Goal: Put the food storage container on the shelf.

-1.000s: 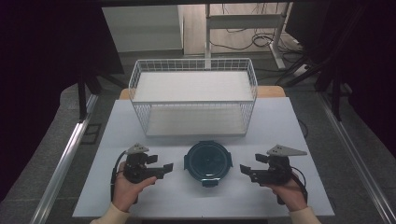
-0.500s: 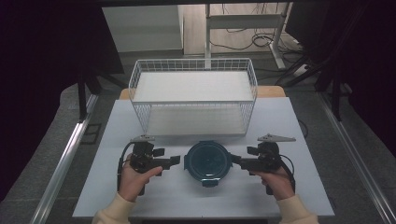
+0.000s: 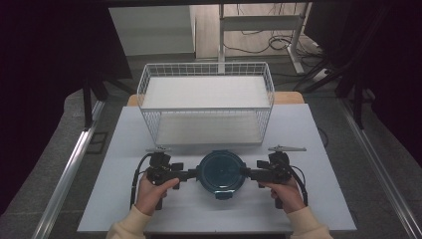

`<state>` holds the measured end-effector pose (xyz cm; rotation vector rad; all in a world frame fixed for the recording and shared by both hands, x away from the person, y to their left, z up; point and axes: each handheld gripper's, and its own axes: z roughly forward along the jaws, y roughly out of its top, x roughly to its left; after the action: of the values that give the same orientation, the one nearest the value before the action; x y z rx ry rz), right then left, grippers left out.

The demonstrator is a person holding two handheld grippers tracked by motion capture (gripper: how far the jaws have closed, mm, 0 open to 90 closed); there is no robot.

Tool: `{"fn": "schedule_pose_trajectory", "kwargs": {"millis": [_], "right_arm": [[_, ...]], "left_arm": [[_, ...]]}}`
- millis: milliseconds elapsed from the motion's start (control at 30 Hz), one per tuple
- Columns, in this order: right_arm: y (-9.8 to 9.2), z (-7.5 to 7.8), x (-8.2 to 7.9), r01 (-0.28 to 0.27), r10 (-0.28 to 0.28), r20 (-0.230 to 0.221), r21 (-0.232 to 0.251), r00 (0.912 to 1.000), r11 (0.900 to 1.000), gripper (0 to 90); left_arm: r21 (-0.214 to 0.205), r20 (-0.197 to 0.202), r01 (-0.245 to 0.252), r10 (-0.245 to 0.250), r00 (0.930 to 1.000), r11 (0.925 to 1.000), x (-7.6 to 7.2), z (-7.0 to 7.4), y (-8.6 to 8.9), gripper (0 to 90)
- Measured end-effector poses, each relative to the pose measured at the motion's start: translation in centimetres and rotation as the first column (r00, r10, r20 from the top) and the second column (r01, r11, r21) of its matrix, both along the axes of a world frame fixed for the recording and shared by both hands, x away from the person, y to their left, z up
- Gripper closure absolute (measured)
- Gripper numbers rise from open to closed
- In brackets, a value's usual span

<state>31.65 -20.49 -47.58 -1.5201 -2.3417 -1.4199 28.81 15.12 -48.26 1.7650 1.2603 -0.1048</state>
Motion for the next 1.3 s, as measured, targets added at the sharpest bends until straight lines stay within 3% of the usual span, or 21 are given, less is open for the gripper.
{"fn": "schedule_pose_trajectory", "kwargs": {"millis": [67,200,333,467,800,967,1167,1300], "right_arm": [[0.2,-0.3,0.0,-0.011,0.011,-0.014,0.005,0.9998,0.9999,9.4],[0.9,-0.8,0.0,-0.037,0.037,-0.031,0.004,0.9988,0.9993,9.3],[1.4,-1.5,0.0,-0.047,0.047,-0.049,-0.003,0.9977,0.9989,9.3],[1.7,-1.9,0.4,-0.034,0.038,-0.088,0.040,0.9954,0.9986,9.0],[2.6,-3.2,0.8,-0.040,0.057,-0.178,0.097,0.9823,0.9945,8.6],[3.0,-3.6,0.7,-0.035,0.058,-0.220,0.110,0.9737,0.9933,9.4],[2.7,-4.0,0.7,0.027,0.014,-0.279,0.141,0.9602,0.9897,13.7],[2.1,-3.7,0.5,0.057,-0.008,-0.289,0.160,0.9573,0.9854,22.4]], "left_arm": [[-0.064,-0.046,0.023,-0.026,0.9986,0.9977,0.2,-0.9,0.1,17.6],[-0.043,-0.042,0.028,-0.030,0.9987,0.9987,0.3,-1.2,-0.2,17.6],[-0.064,-0.047,0.040,-0.043,0.9980,0.9972,0.5,-1.5,-0.6,17.6],[-0.099,-0.088,0.045,-0.054,0.9947,0.9941,1.2,-2.2,-1.0,17.4],[-0.145,-0.173,0.108,-0.132,0.9760,0.9835,2.1,-3.9,-2.5,16.0],[-0.176,-0.192,0.125,-0.159,0.9685,0.9764,2.2,-4.2,-3.1,18.5],[-0.164,-0.199,0.106,-0.139,0.9700,0.9806,2.1,-4.2,-3.2,21.8],[-0.212,-0.225,0.058,-0.106,0.9685,0.9756,2.1,-4.5,-2.7,27.0]]}}
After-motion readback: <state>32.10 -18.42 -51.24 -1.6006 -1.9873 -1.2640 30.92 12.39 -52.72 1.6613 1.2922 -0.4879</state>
